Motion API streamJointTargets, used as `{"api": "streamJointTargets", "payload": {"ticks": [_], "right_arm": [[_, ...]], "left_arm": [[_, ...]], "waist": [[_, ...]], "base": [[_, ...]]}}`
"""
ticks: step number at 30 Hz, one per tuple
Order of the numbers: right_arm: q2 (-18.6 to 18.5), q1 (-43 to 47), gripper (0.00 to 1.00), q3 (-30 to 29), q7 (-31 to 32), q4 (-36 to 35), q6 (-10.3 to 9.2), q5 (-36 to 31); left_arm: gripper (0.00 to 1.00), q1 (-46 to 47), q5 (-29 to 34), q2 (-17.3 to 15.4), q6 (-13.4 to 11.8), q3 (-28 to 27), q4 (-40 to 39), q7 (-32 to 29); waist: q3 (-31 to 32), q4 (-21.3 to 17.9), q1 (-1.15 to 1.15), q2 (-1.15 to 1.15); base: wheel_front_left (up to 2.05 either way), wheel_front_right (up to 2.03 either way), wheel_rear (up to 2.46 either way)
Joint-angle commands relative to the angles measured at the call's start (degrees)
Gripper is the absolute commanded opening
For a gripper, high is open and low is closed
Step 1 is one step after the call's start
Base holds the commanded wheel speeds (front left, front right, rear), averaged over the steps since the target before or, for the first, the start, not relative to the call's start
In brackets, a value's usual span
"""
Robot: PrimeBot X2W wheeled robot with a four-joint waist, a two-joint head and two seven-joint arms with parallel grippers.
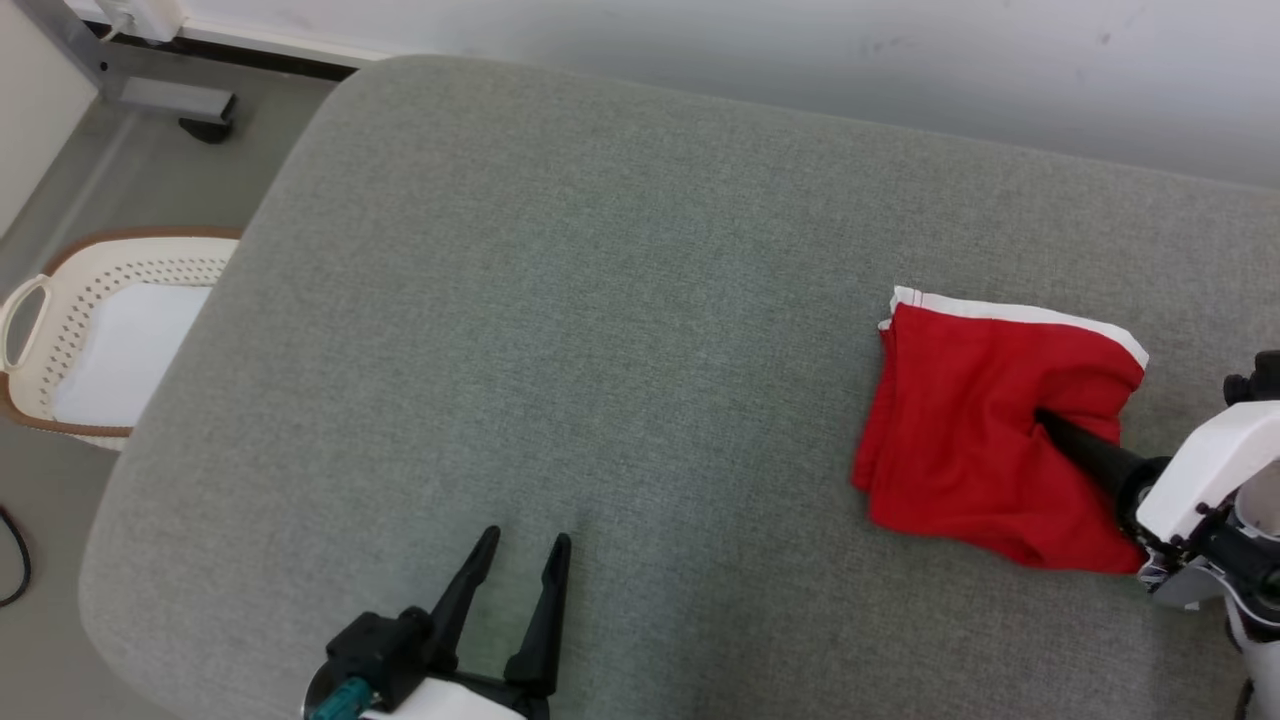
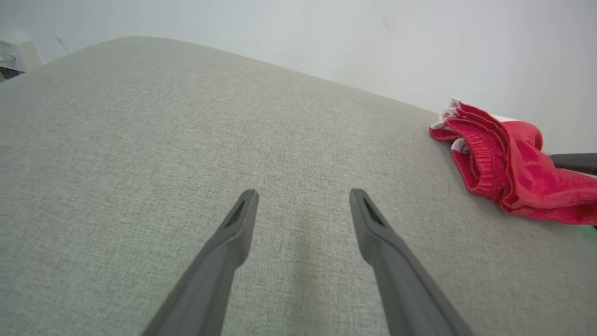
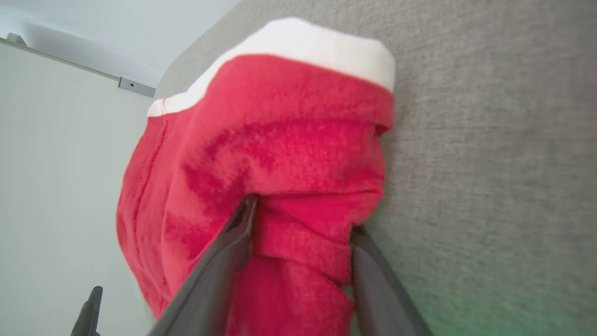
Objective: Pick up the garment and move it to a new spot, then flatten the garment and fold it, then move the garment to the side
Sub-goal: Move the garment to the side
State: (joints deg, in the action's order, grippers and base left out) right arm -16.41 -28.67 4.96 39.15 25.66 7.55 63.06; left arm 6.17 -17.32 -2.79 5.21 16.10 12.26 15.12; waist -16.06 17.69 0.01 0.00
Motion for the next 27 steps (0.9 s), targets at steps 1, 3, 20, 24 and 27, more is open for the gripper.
{"api": "streamJointTargets", "payload": {"ticks": [1,3,20,24,27], "right_arm": [[0.73,0.91,0.0,0.7,-0.06,0.26,-0.15,-0.22],[-0.32,0.86,0.0,1.01,-0.62,-0.77,-0.15,-1.03],[-16.08,-4.69,0.0,-7.62,5.96,-7.27,-0.14,-14.76],[-17.61,-5.81,0.0,-12.53,9.42,-6.46,-0.14,-20.68],[-17.73,-6.38,0.1,-15.87,10.57,-5.99,-0.14,-25.68]], "left_arm": [[1.0,0.52,-0.29,-0.23,-0.31,-0.41,-0.07,0.0],[1.0,0.22,-0.07,-0.21,-0.36,-0.59,-0.32,0.0],[1.0,1.78,3.24,-0.25,1.14,0.08,-0.89,-0.01],[1.0,1.94,4.36,-0.25,1.57,-0.45,-0.51,0.0],[1.0,2.36,5.02,-0.37,1.69,-1.36,-0.29,0.0]], "waist": [[0.37,-0.68,-0.01,0.0],[0.7,-1.95,-0.01,0.0],[-0.92,-14.36,-0.01,0.0],[-3.13,-14.82,-0.01,0.0],[-4.39,-14.67,-0.01,0.0]], "base": [[0.0,0.0,0.0],[0.0,0.0,0.0],[0.0,0.0,0.0],[0.0,0.0,0.0],[0.0,0.0,0.0]]}}
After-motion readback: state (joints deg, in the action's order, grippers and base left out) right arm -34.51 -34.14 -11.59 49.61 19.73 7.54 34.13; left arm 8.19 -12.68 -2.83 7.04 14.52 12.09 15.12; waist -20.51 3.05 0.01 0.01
